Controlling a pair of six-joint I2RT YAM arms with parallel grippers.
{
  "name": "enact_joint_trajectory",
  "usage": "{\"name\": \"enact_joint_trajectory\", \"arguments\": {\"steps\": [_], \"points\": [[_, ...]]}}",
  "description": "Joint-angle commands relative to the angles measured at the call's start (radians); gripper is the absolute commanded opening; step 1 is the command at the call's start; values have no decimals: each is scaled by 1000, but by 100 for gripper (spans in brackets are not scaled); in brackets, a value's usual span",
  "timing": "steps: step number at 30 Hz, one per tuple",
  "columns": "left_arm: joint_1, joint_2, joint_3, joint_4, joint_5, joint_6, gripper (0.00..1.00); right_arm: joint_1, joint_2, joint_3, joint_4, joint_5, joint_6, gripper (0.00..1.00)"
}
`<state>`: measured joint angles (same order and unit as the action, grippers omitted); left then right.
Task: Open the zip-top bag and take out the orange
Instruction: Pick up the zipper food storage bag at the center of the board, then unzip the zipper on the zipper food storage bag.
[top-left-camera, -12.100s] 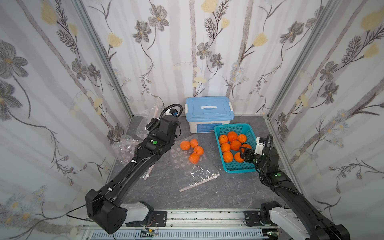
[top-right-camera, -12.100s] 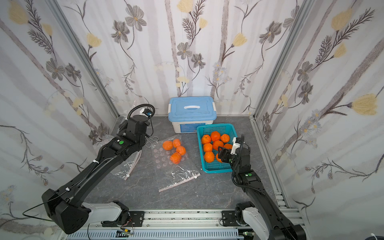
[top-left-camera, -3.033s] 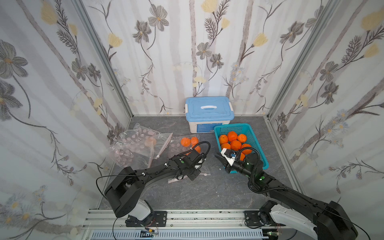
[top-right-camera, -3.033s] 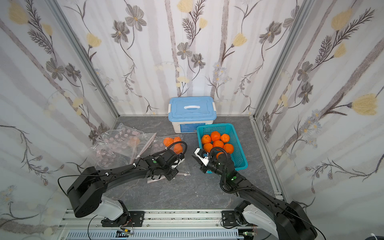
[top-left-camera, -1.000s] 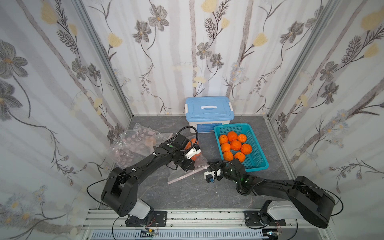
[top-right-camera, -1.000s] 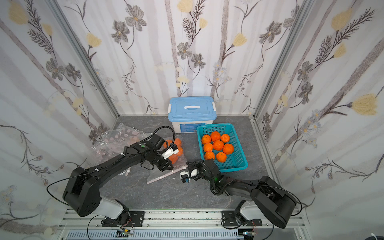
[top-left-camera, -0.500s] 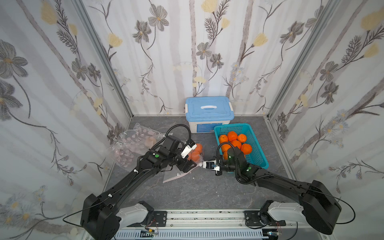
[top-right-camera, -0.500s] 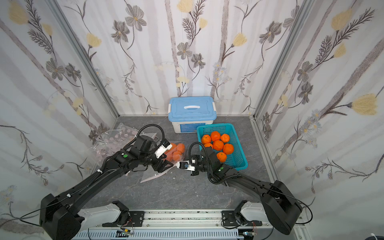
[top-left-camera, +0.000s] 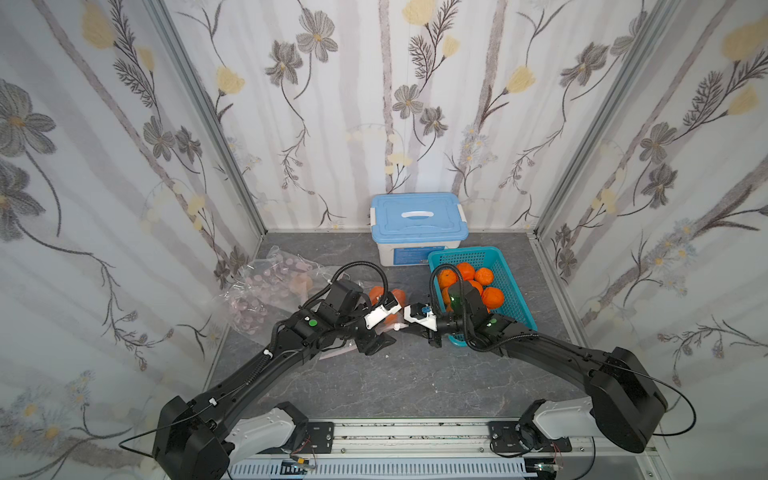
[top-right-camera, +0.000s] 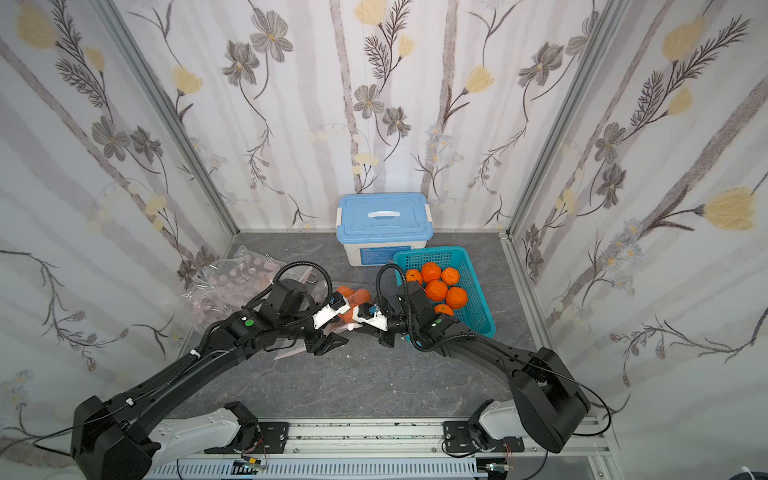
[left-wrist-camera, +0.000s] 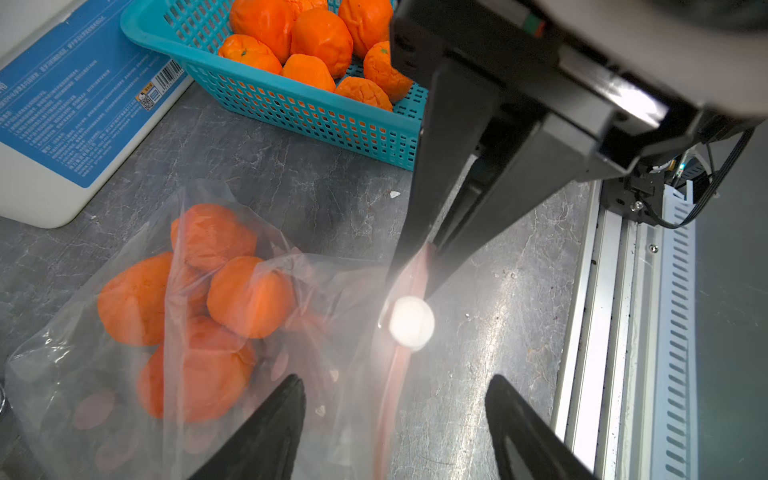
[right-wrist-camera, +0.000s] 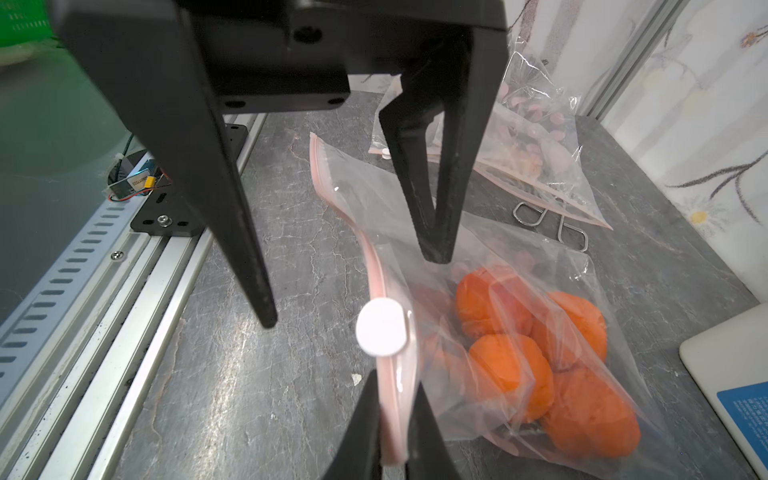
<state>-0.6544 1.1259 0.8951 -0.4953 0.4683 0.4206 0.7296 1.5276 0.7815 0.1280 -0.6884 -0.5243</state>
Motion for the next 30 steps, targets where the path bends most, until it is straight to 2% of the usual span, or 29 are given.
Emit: {"name": "enact_joint_trajectory", "arguments": {"steps": [1,3,5,6,10,14,18,23,30], "points": [[-8,-2,-2,-4,-50,56,54,-2,2,12,-9,-50,8,13],[-8,2,2,3,-73,52,35,-5,-1,13,-13,-44,1,18],[-8,5,9,4,-80,53,10,-10,-8,10,-14,-42,-7,26],[-8,7,12,7,-83,50,1,-10,-13,7,-13,-33,-14,33],[-8,6,10,15,-75,47,0,-10,-82,-78,99,64,-47,56],[-8,4,5,11,-47,47,0,-8,-157,-188,267,131,-77,61],[-8,2,2,8,-24,50,0,3,-147,-182,294,168,-71,59],[-8,5,2,3,-9,55,0,23,-119,-154,298,139,-66,54],[-8,7,3,-3,-7,64,0,30,-110,-139,266,94,-90,31]]}}
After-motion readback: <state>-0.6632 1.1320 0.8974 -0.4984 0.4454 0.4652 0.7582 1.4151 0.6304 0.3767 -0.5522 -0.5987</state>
